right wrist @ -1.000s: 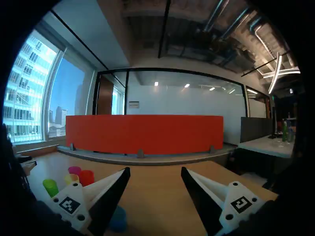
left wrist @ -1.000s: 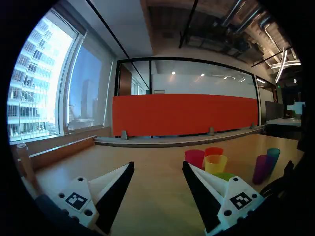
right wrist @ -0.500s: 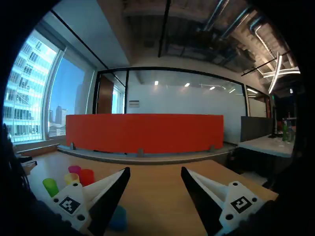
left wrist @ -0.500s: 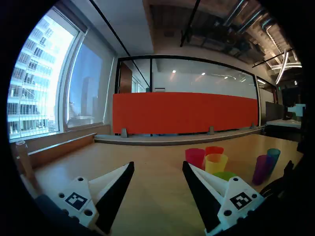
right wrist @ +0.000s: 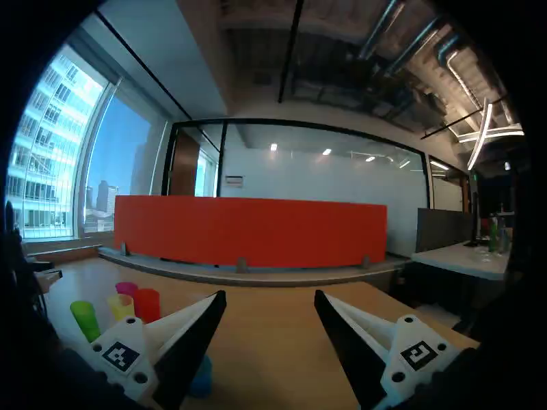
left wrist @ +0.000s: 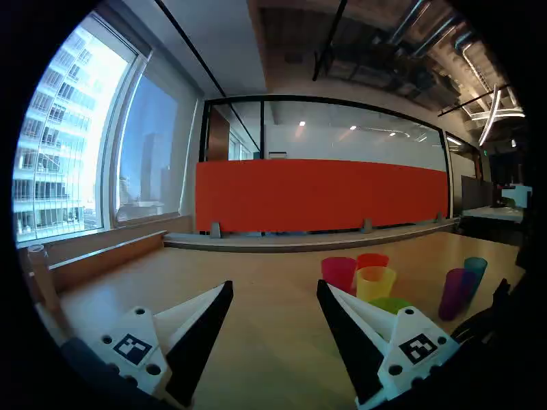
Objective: Pour water
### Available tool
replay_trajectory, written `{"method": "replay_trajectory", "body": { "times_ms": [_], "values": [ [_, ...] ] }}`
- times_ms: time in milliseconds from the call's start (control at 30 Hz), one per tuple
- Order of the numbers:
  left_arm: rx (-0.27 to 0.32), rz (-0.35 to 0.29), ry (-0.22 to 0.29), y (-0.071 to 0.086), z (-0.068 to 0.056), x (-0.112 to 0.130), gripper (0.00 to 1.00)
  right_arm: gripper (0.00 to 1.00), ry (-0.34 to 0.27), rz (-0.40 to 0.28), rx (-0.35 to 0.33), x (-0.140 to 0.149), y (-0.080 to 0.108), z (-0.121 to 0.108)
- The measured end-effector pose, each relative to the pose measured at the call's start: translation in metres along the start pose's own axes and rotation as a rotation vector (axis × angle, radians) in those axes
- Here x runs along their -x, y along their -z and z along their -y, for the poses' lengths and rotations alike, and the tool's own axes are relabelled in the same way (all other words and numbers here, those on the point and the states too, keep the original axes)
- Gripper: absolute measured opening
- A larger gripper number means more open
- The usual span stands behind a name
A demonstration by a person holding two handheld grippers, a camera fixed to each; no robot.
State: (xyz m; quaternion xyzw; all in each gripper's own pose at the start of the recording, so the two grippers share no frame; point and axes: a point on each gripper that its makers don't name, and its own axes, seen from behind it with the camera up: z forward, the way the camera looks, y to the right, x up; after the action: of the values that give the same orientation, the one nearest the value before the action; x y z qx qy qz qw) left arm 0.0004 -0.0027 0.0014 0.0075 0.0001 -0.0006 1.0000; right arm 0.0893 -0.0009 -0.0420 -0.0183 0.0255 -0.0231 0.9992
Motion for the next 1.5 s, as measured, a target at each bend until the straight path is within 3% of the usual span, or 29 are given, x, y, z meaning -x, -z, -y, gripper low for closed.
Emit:
{"method": "replay_trajectory", "body": {
  "times_ms": [400, 1100, 1500],
  "values": [
    [0.0, 0.0, 0.0, -0.001, 0.0, 0.0, 0.91, 1.0, 0.006, 0.007, -0.022, 0.026, -0.005, 0.004],
    [0.0, 0.0, 0.0, 0.0, 0.0, -0.001, 0.91, 1.0, 0.001, -0.044, -0.056, 0.044, -0.025, 0.02],
    [0.0, 0.0, 0.0, 0.0, 0.0, -0.001, 0.91, 1.0, -0.059, -0.019, -0.045, 0.064, -0.032, 0.009]
  ]
}}
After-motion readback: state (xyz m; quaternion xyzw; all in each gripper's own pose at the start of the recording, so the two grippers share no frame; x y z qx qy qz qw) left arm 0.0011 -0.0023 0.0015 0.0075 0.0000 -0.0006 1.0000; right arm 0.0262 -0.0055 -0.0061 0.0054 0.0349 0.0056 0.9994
